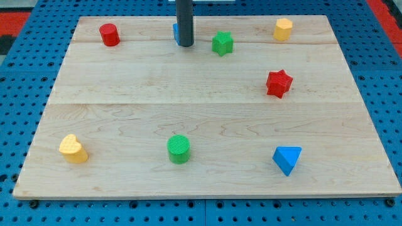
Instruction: Place the green star in between the red circle and the yellow heart
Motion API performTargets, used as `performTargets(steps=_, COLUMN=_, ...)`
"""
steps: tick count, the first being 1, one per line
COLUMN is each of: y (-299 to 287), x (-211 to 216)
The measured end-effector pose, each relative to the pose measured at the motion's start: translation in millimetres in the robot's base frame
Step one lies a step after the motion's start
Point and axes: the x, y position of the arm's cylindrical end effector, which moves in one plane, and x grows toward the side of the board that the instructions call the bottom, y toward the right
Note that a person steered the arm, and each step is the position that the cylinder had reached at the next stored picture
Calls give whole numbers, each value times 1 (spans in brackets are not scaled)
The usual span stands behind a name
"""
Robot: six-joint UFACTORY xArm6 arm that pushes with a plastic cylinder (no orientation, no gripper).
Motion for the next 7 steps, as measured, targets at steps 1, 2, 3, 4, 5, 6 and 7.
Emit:
performTargets(steps=1, y=11, x=0)
performTargets(steps=2, y=15, x=0)
performTargets(steps=3, y=76, x=2)
performTargets(steps=4, y=119, x=19)
performTargets(steps=5, y=136, x=36)
performTargets(steps=6, y=164, x=53)
performTargets(steps=7, y=187, x=53)
